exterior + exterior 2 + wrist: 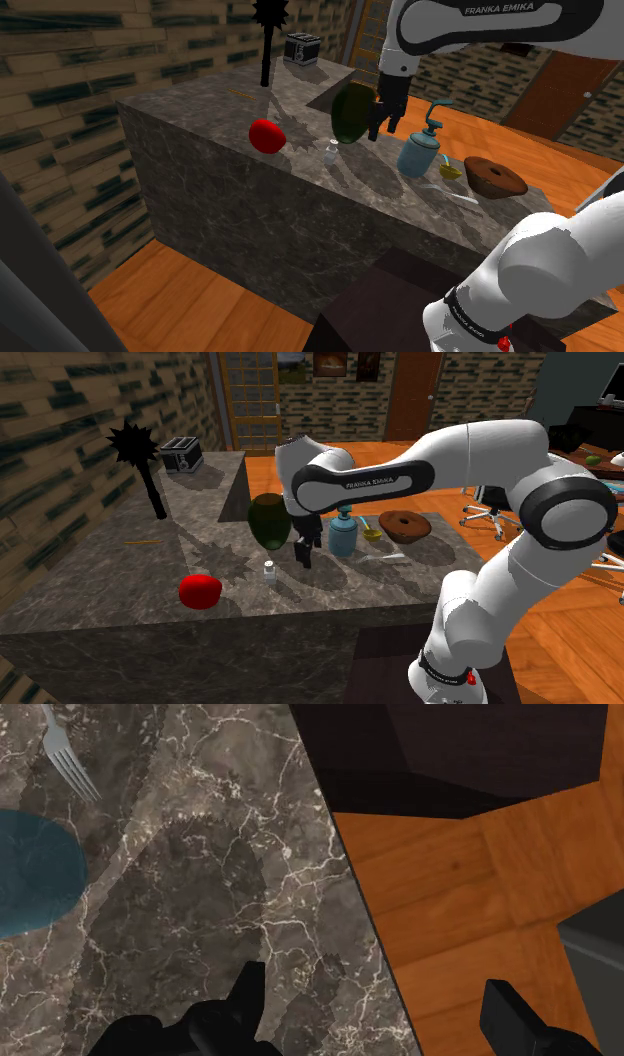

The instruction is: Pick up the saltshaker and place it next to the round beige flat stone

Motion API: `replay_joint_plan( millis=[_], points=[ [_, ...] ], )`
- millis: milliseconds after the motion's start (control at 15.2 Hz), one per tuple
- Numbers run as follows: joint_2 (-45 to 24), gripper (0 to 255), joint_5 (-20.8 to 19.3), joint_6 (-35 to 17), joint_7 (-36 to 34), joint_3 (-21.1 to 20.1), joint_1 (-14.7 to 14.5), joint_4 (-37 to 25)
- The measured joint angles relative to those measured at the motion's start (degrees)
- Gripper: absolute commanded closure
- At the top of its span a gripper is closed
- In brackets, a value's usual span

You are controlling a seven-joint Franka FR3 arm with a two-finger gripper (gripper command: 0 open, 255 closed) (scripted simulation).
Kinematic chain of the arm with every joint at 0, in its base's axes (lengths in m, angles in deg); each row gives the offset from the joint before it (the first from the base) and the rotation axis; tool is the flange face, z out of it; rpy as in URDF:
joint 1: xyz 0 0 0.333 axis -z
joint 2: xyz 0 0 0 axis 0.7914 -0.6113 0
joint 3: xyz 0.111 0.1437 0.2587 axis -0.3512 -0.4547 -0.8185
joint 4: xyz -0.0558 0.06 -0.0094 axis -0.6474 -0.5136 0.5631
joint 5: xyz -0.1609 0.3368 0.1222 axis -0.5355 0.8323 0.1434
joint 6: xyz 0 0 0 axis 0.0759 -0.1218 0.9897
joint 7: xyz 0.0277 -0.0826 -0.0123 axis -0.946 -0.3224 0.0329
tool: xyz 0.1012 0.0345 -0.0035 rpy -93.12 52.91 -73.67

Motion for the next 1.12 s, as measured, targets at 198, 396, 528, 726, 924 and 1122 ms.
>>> replay_joint_plan(
  millis=[198, 396, 528, 726, 924, 1122],
  points=[
    [-6.2, 0, -0.3, -2.0, 0.5, 0.4, 0.2, -3.3],
    [-13.2, 0, -0.4, -3.5, 0.8, 0.8, 0.4, -7.8],
    [-17.8, 0, -0.5, -3.9, 1.2, 1.0, 0.6, -11.5],
    [-25.4, 0, -0.4, -4.6, 1.6, 1.3, 0.9, -17.4],
    [-32.7, 0, -0.3, -4.1, 2.2, 1.6, 1.4, -24.4],
    [-40.5, 0, -0.2, -2.7, 2.7, 1.8, 1.8, -32.6]
  ],
)
